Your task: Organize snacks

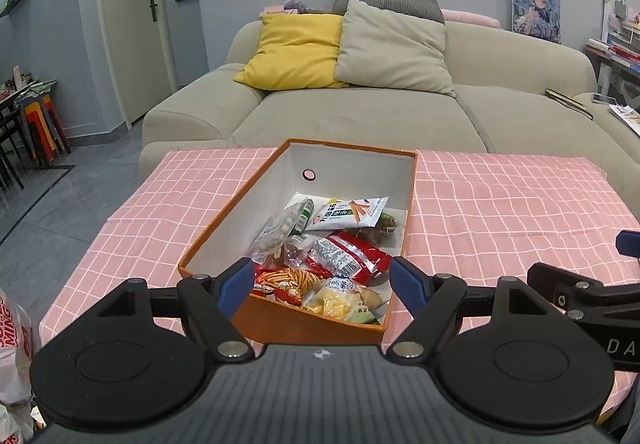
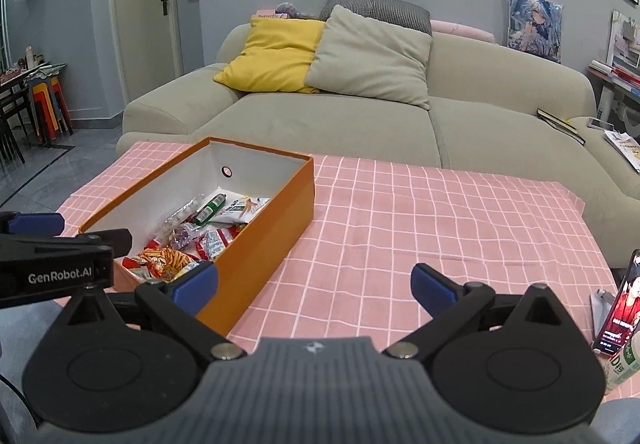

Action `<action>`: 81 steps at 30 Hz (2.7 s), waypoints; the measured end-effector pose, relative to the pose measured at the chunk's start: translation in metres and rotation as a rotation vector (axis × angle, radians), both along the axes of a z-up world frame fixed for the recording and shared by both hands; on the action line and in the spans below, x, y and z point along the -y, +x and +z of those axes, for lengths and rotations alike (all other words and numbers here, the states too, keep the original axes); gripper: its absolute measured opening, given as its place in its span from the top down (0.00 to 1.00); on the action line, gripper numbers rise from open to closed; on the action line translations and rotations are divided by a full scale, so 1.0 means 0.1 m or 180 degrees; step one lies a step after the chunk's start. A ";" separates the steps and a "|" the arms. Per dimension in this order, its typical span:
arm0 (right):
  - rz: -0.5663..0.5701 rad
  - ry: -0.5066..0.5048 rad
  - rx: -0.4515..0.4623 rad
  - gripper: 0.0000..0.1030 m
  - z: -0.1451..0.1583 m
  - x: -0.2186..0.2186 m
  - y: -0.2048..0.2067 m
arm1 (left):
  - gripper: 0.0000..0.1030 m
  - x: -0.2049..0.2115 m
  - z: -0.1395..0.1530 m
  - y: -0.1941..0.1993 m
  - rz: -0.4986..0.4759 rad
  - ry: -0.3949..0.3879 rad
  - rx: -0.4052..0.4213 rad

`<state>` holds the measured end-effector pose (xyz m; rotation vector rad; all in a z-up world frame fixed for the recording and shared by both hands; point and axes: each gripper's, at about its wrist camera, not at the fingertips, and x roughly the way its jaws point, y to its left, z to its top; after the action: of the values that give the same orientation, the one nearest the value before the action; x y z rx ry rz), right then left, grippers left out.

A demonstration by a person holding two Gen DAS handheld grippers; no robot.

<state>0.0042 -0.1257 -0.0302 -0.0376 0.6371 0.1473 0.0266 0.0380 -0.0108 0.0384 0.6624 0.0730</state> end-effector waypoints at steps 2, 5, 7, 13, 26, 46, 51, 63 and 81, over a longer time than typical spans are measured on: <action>0.0004 -0.0003 -0.0004 0.04 0.00 -0.01 -0.01 | 0.13 0.01 0.00 0.00 -0.0009 0.0002 0.0002; 0.0010 -0.0003 -0.0002 0.04 0.00 -0.01 -0.01 | 0.13 0.03 0.00 0.00 -0.0025 0.0004 -0.0001; 0.0014 -0.0004 -0.0003 0.04 0.00 -0.02 -0.01 | 0.13 0.03 0.01 0.00 -0.0028 0.0009 -0.0004; 0.0015 0.0000 -0.0005 0.04 -0.01 -0.01 -0.01 | 0.13 0.03 0.02 0.00 -0.0018 0.0008 -0.0002; 0.0027 0.0002 -0.0007 0.04 0.00 -0.01 -0.01 | 0.13 0.02 0.04 0.01 -0.0010 0.0003 -0.0003; 0.0030 0.0004 -0.0007 0.04 -0.01 0.00 -0.01 | 0.13 0.02 0.04 -0.01 0.0010 -0.0025 0.0005; 0.0028 0.0009 -0.0001 0.04 0.00 0.00 0.00 | 0.13 0.02 0.04 -0.02 0.0014 -0.0022 0.0001; 0.0023 0.0019 -0.0013 0.04 0.00 0.03 0.00 | 0.13 0.03 0.04 -0.02 0.0043 0.0004 0.0007; 0.0024 0.0019 -0.0010 0.04 0.00 0.03 0.00 | 0.14 0.03 0.08 -0.04 0.0029 0.0054 0.0050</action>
<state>0.0046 -0.1285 -0.0305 -0.0341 0.6396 0.1564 0.0226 0.0347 -0.0029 0.0512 0.6465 0.0878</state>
